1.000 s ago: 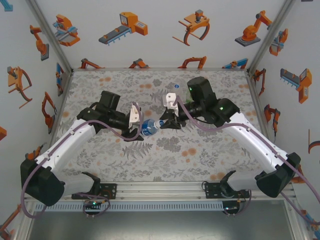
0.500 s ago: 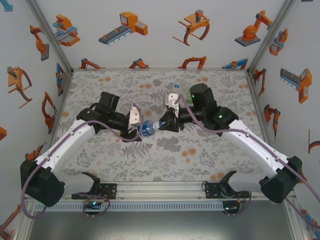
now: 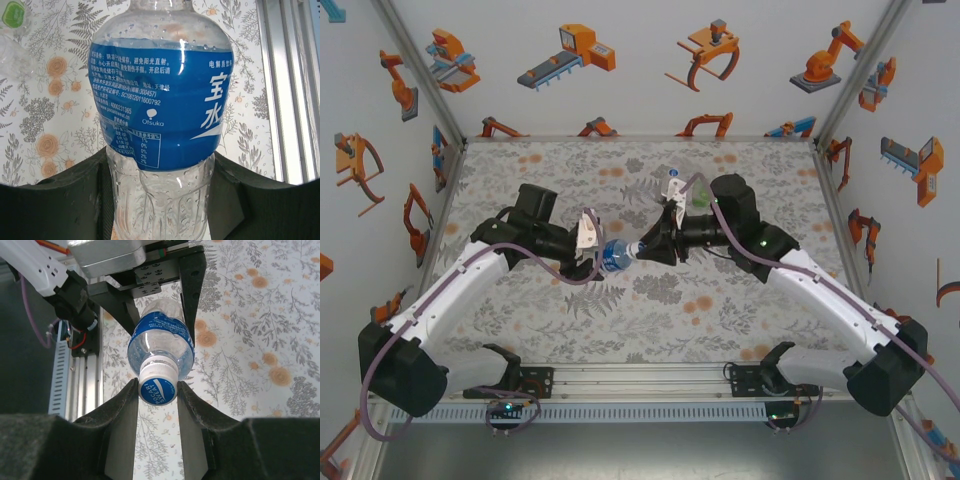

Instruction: Screw on the bottle caps

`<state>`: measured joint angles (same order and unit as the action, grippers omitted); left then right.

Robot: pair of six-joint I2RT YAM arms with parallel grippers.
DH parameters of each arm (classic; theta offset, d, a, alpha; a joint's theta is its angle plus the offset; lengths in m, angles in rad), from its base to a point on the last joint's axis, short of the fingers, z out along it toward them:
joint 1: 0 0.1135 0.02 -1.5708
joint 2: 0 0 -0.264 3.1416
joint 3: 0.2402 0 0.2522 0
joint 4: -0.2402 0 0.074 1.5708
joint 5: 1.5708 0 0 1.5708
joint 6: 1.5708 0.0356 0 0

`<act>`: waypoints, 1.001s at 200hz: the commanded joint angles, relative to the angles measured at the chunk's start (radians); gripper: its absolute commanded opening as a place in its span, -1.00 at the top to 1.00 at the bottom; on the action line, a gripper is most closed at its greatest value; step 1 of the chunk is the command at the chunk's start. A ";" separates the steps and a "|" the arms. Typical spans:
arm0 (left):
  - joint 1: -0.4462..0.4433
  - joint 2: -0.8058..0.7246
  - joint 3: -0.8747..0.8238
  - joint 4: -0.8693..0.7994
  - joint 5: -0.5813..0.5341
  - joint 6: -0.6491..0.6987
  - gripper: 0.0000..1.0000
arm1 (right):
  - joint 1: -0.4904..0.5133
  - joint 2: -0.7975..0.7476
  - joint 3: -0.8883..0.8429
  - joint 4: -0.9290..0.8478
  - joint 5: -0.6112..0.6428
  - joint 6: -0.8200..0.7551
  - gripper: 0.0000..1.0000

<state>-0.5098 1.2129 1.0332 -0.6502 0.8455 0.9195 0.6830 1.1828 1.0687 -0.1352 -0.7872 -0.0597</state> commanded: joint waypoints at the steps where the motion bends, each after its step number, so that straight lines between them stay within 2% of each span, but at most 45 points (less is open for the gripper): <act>1: -0.010 -0.042 0.007 0.050 0.110 0.016 1.00 | -0.005 0.033 0.003 0.034 0.089 0.207 1.00; 36: -0.010 -0.061 -0.013 0.100 0.081 -0.021 1.00 | -0.005 0.018 -0.030 0.065 0.275 0.656 1.00; 55: -0.010 -0.067 -0.027 0.139 0.041 -0.048 1.00 | -0.006 0.001 -0.026 -0.021 0.393 0.932 1.00; 78: -0.010 -0.071 -0.036 0.173 -0.008 -0.074 1.00 | -0.008 0.046 0.031 -0.171 0.386 1.191 1.00; 105: -0.010 -0.071 -0.039 0.192 -0.018 -0.088 1.00 | -0.007 0.078 -0.006 -0.109 0.339 1.386 1.00; 130: -0.012 -0.066 -0.038 0.189 -0.009 -0.084 1.00 | -0.010 0.077 0.026 -0.135 0.367 1.332 0.99; 156: -0.011 -0.062 -0.037 0.180 0.001 -0.072 1.00 | -0.023 0.076 0.109 -0.183 0.378 1.093 0.32; 176: -0.011 -0.057 -0.032 0.167 0.008 -0.069 1.00 | -0.057 0.054 0.151 -0.197 0.356 0.927 -0.05; 187: -0.012 -0.055 -0.031 0.163 0.012 -0.064 1.00 | -0.084 0.037 0.174 -0.198 0.325 0.824 -0.19; 200: -0.012 -0.052 -0.029 0.156 0.022 -0.057 1.00 | -0.108 0.021 0.186 -0.185 0.264 0.679 -0.21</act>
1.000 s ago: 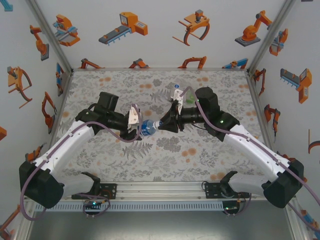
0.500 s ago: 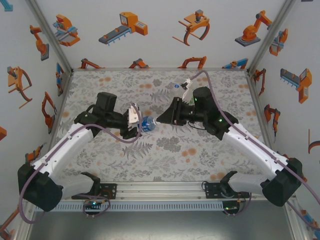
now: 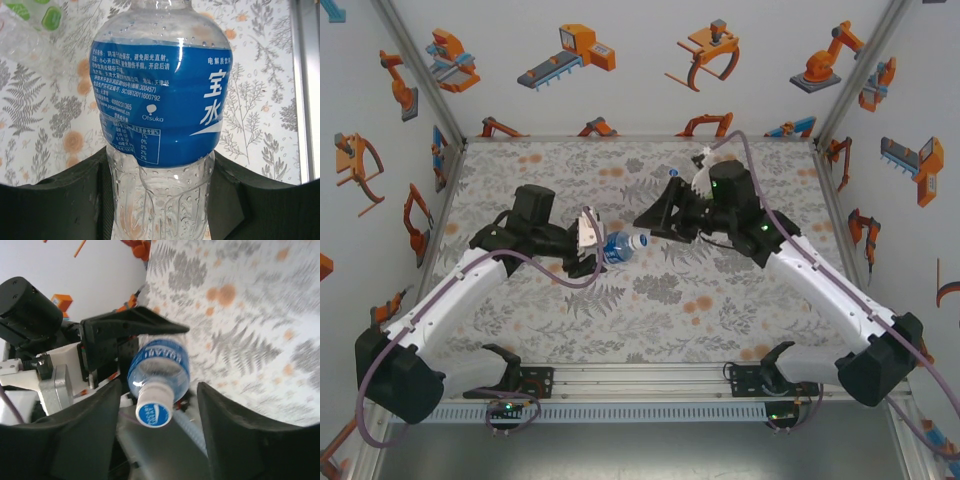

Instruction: Screw on the bottle caps

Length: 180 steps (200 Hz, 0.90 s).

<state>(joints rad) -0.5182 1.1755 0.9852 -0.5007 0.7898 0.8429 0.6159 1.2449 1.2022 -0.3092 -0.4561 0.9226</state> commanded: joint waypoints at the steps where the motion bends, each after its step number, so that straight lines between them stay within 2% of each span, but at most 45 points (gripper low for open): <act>1: -0.003 -0.015 0.020 0.006 0.079 0.021 1.00 | -0.043 -0.042 0.052 -0.007 -0.075 -0.318 -0.21; 44: -0.003 -0.005 0.033 -0.035 0.116 0.054 1.00 | -0.051 -0.063 0.067 -0.006 -0.318 -0.967 -0.13; 59: -0.003 -0.005 0.031 -0.036 0.123 0.057 1.00 | -0.050 -0.064 0.058 -0.024 -0.468 -1.214 -0.13; 68: -0.002 -0.004 0.031 -0.036 0.128 0.058 1.00 | -0.050 -0.065 0.043 -0.006 -0.502 -1.302 -0.13; 99: -0.003 0.001 0.033 -0.038 0.128 0.058 1.00 | -0.032 -0.044 0.011 0.060 -0.585 -1.445 -0.12; 119: -0.002 0.005 0.040 -0.039 0.126 0.047 1.00 | 0.002 -0.031 0.003 0.092 -0.578 -1.453 -0.13; 180: -0.002 0.007 0.041 -0.033 0.114 0.030 1.00 | 0.018 -0.017 -0.012 0.000 -0.548 -1.526 -0.02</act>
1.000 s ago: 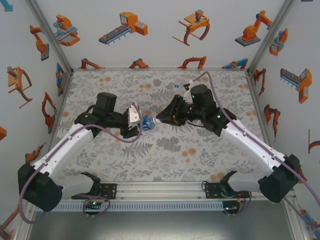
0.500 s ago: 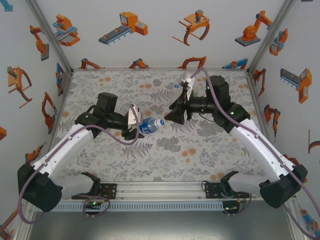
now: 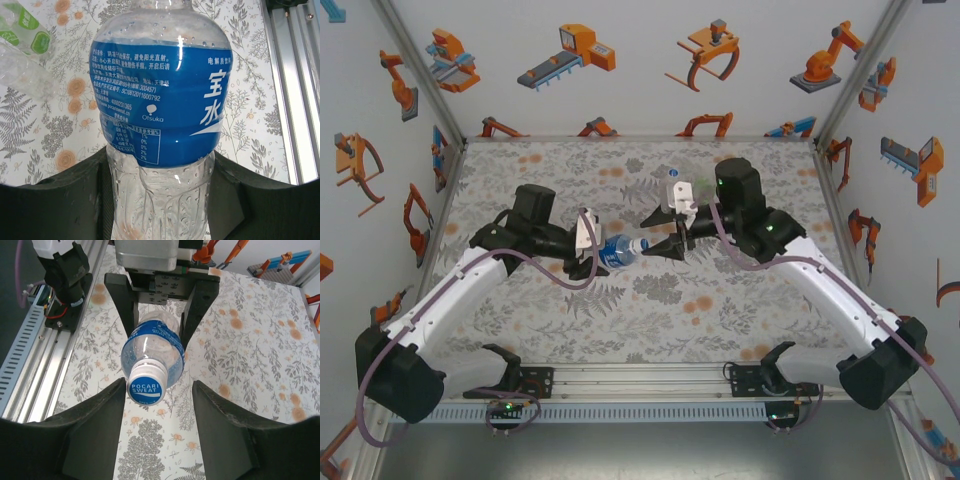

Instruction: Screw on the bottle caps

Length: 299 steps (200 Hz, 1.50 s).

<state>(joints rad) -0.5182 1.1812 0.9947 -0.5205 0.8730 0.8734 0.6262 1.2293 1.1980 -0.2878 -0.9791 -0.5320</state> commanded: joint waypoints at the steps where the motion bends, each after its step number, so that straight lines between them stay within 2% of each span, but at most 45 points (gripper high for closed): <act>1: -0.001 0.001 0.031 -0.013 0.031 0.000 1.00 | 0.007 -0.002 -0.008 -0.022 -0.025 -0.072 -0.02; 79: -0.002 0.012 0.033 -0.009 0.035 -0.007 1.00 | 0.018 0.016 0.002 -0.041 -0.035 -0.071 0.28; 100: 0.000 0.014 0.034 -0.008 0.035 -0.009 1.00 | 0.020 0.016 0.003 -0.057 -0.012 -0.058 0.47; 116: 0.001 0.014 0.032 -0.002 0.035 -0.013 1.00 | 0.020 0.011 -0.009 -0.024 0.030 0.030 0.66; 128: 0.001 0.015 0.033 0.001 0.035 -0.015 1.00 | 0.020 0.004 -0.031 0.045 0.081 0.177 0.83; 144: 0.002 0.016 0.030 0.016 0.034 -0.025 1.00 | 0.019 0.005 -0.058 0.141 0.191 0.476 1.00; 171: 0.006 0.017 0.021 0.053 0.002 -0.053 1.00 | 0.020 0.021 -0.075 0.173 0.388 1.017 1.00; 201: 0.009 0.019 0.015 0.088 -0.039 -0.081 1.00 | 0.020 0.060 -0.123 0.192 0.455 1.618 1.00; 210: 0.010 0.019 0.014 0.091 -0.051 -0.082 1.00 | 0.020 0.074 -0.130 0.176 0.455 1.744 1.00; 219: 0.010 0.020 0.012 0.096 -0.060 -0.087 1.00 | 0.025 0.077 -0.128 0.129 0.472 1.805 1.00; 238: 0.009 0.022 0.010 0.100 -0.060 -0.089 1.00 | 0.035 0.061 -0.123 0.090 0.537 1.817 1.00; 256: 0.009 0.025 0.013 0.099 -0.055 -0.093 1.00 | 0.034 0.064 -0.115 0.101 0.531 1.788 1.00; 271: 0.009 0.026 0.010 0.100 -0.049 -0.093 1.00 | 0.031 0.068 -0.076 0.076 0.514 1.666 0.45; 281: 0.009 0.028 0.014 0.095 -0.037 -0.089 1.00 | 0.029 0.062 -0.045 0.046 0.507 1.554 0.18; 289: 0.010 0.028 0.018 0.085 -0.026 -0.080 1.00 | 0.026 0.054 -0.028 0.037 0.495 1.451 0.02; 299: 0.009 0.027 0.019 0.074 -0.013 -0.072 1.00 | 0.017 0.038 -0.007 0.027 0.466 1.304 -0.06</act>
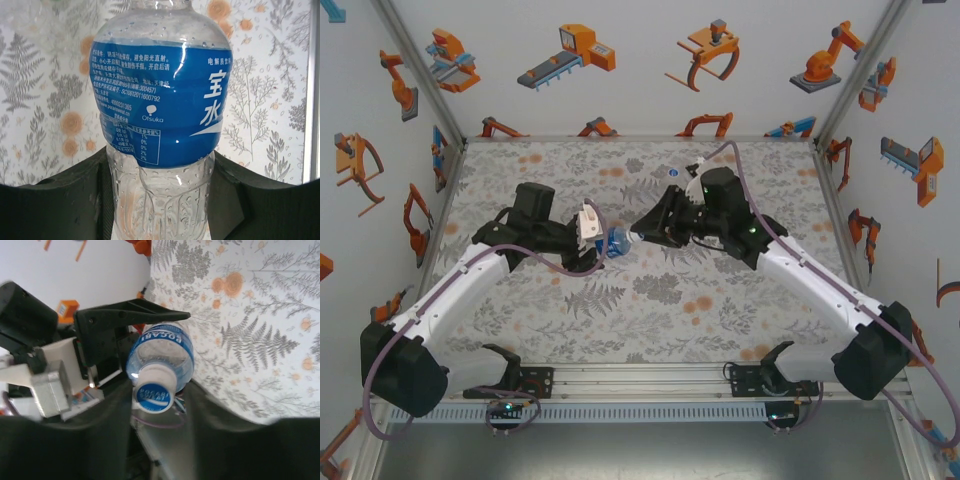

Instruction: Screw on the bottle caps

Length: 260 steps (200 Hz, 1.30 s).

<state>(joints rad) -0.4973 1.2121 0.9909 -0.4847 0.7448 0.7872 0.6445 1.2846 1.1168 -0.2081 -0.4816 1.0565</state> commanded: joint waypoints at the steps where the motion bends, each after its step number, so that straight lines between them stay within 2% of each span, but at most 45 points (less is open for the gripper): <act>1: -0.011 -0.004 0.022 0.036 0.116 0.014 1.00 | -0.002 -0.019 0.076 -0.055 -0.034 -0.300 -0.07; 21: -0.012 0.000 0.029 0.014 0.136 0.033 1.00 | -0.011 -0.062 0.116 -0.085 -0.089 -0.639 -0.11; 56: -0.011 0.007 0.044 -0.033 0.178 0.064 1.00 | -0.012 -0.113 0.125 -0.137 -0.365 -1.249 -0.15; 69: -0.012 0.009 0.048 -0.041 0.190 0.073 1.00 | -0.011 -0.109 0.137 -0.194 -0.430 -1.413 -0.15; 82: -0.011 0.010 0.049 -0.047 0.198 0.077 1.00 | -0.011 -0.097 0.145 -0.221 -0.452 -1.507 -0.15; 103: -0.012 0.014 0.057 -0.066 0.216 0.094 1.00 | -0.011 -0.075 0.151 -0.225 -0.465 -1.559 -0.09; 135: -0.012 0.014 0.062 -0.083 0.217 0.105 1.00 | -0.005 -0.053 0.144 -0.182 -0.476 -1.558 -0.03; 165: -0.014 0.015 0.063 -0.088 0.218 0.108 1.00 | 0.000 -0.044 0.129 -0.152 -0.433 -1.550 -0.03; 218: -0.014 0.020 0.072 -0.090 0.216 0.094 1.00 | 0.009 -0.031 0.122 -0.125 -0.478 -1.537 0.11; 260: -0.013 0.018 0.071 -0.090 0.216 0.093 1.00 | 0.023 -0.027 0.108 -0.125 -0.448 -1.533 0.22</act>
<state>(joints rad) -0.5064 1.2270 1.0325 -0.5549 0.9176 0.8692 0.6575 1.2537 1.2400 -0.3664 -0.9165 -0.4652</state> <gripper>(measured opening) 0.561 0.404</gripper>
